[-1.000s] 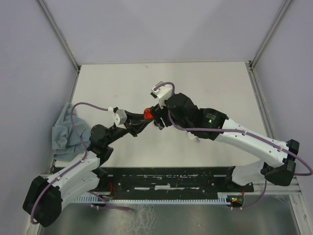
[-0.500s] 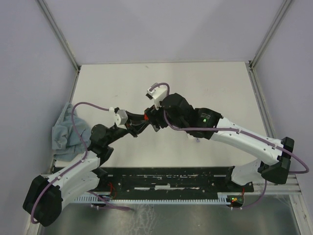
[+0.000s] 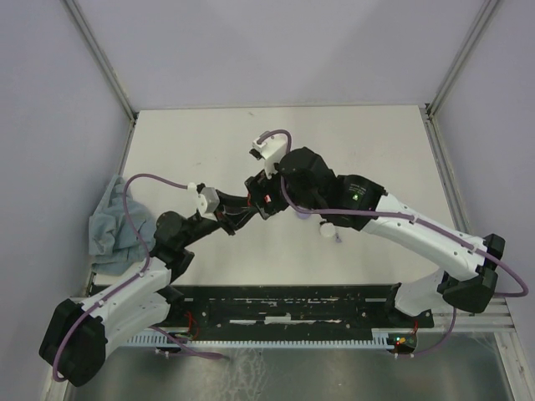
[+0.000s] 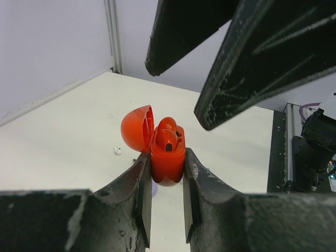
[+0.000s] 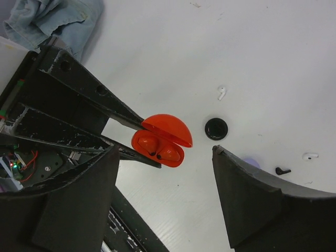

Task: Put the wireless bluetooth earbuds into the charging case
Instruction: Close the charging case.

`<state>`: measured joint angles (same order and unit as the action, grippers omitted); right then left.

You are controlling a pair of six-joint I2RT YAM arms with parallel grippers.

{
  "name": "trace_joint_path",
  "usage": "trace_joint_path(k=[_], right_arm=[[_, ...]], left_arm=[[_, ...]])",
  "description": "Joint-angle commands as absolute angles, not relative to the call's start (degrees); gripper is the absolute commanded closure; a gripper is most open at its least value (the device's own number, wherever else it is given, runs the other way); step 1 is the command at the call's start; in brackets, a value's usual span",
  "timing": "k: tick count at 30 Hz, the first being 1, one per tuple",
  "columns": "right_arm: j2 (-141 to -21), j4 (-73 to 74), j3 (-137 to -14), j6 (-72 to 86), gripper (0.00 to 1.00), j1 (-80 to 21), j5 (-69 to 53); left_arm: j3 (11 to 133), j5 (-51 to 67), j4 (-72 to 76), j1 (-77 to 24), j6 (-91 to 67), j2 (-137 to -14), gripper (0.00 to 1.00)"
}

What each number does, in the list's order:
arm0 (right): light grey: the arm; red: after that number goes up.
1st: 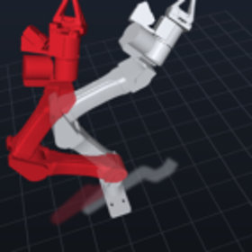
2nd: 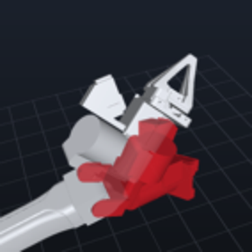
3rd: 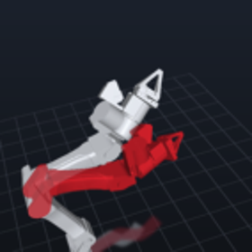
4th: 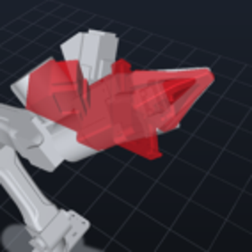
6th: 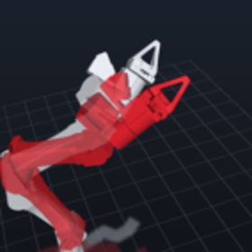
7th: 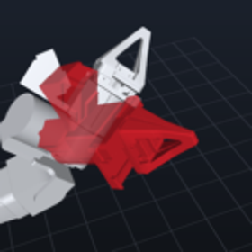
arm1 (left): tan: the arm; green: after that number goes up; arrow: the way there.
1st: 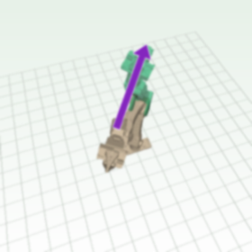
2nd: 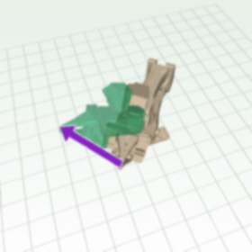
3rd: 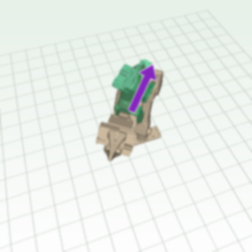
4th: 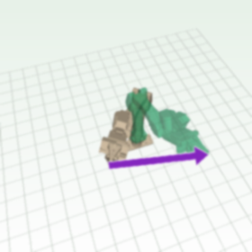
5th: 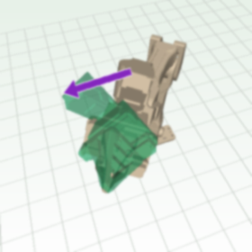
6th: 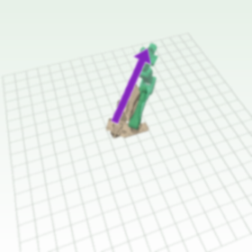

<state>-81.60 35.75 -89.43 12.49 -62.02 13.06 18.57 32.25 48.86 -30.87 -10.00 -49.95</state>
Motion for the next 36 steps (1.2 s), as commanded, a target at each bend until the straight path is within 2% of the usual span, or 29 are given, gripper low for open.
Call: trace_joint_path(k=[1,9,13,26,36], right_arm=[[-81.11,39.27,-93.34,10.62,0.19,-58.4,2.62],[-81.75,41.95,-94.79,8.71,0.14,-51.13,-20.36],[-82.71,42.36,-94.31,6.69,0.12,-48.78,-27.19],[-84.09,42.23,-92.13,4.5,0.12,-45.65,-36.58],[-81.5,43.63,-90.44,2.82,0.12,-43.48,-35.1]], left_arm=[[20.58,35.11,49.83,-30.94,-9.23,-50.21,0.97],[21.75,40.48,51.42,-30.94,-10.35,-51.48,0.97],[22.54,42.56,53.6,-30.94,-11.65,-52.58,0.97],[26.02,42.37,54.84,-30.94,-14.88,-57.79,0.97],[28.11,39.39,52.29,-30.96,-19.64,-62.67,0.97]])
